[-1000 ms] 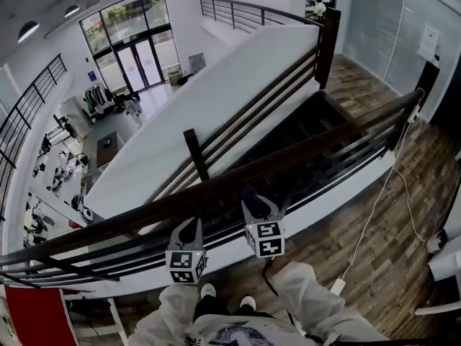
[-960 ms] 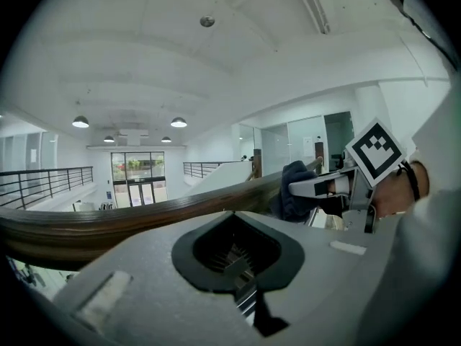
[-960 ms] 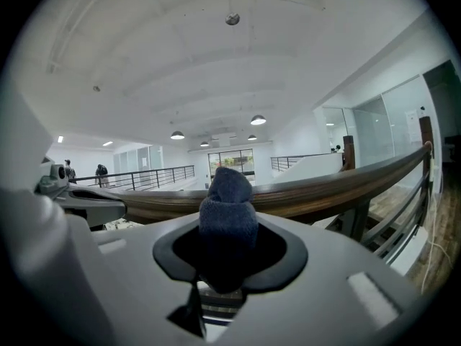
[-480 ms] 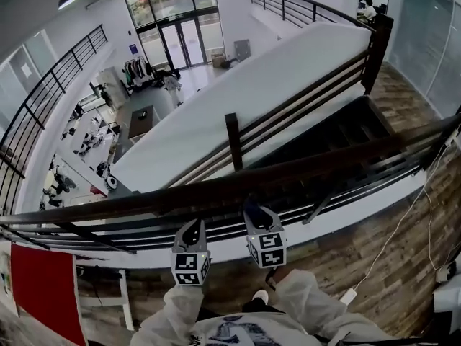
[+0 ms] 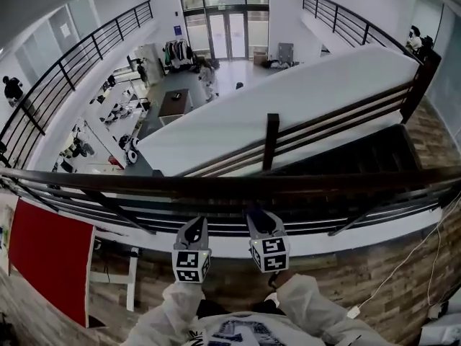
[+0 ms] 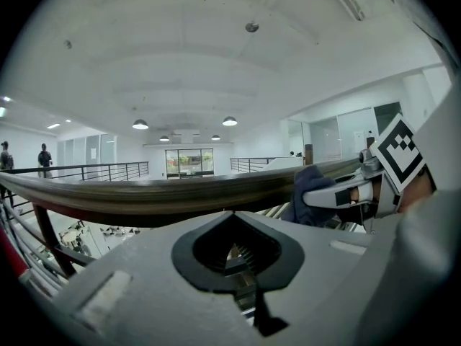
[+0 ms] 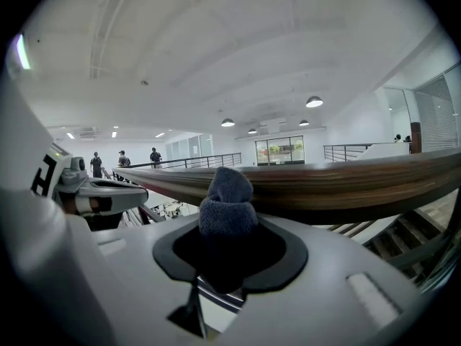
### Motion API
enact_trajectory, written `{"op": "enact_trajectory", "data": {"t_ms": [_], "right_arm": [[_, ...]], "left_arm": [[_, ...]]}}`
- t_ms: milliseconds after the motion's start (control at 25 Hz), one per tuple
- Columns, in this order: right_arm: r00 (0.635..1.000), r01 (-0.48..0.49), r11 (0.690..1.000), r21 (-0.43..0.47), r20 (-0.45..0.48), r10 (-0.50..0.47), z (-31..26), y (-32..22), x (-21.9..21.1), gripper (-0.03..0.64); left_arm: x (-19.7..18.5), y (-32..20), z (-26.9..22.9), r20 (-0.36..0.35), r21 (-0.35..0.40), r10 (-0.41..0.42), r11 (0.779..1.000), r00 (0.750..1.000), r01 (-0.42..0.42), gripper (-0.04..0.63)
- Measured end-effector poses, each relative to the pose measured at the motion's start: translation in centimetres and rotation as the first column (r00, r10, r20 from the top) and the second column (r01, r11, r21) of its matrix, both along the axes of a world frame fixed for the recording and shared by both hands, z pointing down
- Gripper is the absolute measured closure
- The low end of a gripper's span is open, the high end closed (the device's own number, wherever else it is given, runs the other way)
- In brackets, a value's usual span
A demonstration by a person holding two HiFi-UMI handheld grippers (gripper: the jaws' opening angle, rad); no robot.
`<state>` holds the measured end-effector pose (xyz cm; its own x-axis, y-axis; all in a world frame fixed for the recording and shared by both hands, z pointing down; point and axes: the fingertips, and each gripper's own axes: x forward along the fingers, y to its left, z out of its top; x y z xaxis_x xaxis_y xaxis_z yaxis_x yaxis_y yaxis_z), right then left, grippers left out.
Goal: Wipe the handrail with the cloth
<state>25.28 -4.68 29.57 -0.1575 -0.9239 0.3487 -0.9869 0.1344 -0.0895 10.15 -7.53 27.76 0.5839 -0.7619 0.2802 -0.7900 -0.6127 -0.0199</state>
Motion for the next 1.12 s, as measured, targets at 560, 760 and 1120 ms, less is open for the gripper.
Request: {"op": "enact_trajectory", "data": {"t_ms": [560, 760, 1120], "right_arm": [[0.978, 0.207, 0.974, -0.093, -0.012, -0.208, 2.0, -7.9, -23.2, 0.502], [0.962, 0.27, 0.954, -0.129, 0.002, -0.272, 4.2, -10.6, -33.3, 0.503], [0.93, 0.366, 0.913, -0.18, 0.028, -0.367, 6.6, -13.5, -42.6, 0.503]], "left_arm": [[-23.3, -6.5, 1.5, -0.029, -0.046, -0.198, 0.979, 0.98, 0.196, 0.601], [-32.7, -8.3, 3.2, -0.024, -0.063, -0.255, 0.965, 0.967, 0.253, 0.601], [-40.5, -9.1, 5.3, -0.012, -0.075, -0.338, 0.939, 0.941, 0.336, 0.601]]}}
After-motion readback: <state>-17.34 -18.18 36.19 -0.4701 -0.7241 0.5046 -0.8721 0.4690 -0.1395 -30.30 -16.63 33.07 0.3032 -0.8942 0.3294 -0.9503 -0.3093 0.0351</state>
